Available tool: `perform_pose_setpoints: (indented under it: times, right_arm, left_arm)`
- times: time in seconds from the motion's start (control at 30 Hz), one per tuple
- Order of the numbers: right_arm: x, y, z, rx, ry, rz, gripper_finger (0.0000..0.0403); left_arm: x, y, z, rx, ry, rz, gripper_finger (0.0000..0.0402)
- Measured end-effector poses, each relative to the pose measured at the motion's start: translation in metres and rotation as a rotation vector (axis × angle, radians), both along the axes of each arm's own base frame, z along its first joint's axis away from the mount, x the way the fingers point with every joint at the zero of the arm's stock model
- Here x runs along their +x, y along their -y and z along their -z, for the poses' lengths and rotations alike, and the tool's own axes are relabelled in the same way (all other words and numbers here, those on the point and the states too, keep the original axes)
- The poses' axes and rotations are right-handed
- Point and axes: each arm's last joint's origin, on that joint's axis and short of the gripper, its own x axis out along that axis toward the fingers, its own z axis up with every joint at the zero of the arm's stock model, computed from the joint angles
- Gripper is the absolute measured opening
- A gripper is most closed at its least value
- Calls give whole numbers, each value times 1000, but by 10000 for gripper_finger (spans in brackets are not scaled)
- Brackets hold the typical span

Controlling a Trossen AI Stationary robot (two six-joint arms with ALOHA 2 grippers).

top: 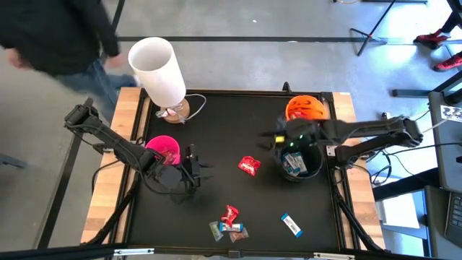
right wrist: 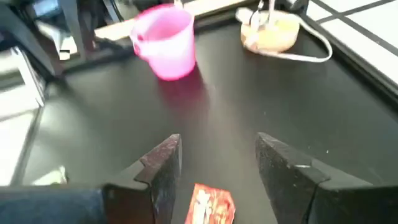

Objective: Sort candy
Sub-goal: Put the red candy into the orange bucket

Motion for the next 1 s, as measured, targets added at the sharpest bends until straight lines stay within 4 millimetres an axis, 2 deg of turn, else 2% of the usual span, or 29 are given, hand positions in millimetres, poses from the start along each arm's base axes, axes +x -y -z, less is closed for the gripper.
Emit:
perform_pose_setpoints:
  times: [0.2, 0.53, 1.0]
  right_arm:
    - [20, -17, 33, -38, -161, -25, 202]
    - [49, -19, 94, -32, -404, -12, 202]
    - [66, -23, 160, 53, -620, 0, 202]
  left_arm:
    - [0, 0, -1, -4, 5, 2, 153]
    - [0, 0, -1, -5, 6, 1, 153]
    - [0, 0, -1, -6, 9, 0, 153]
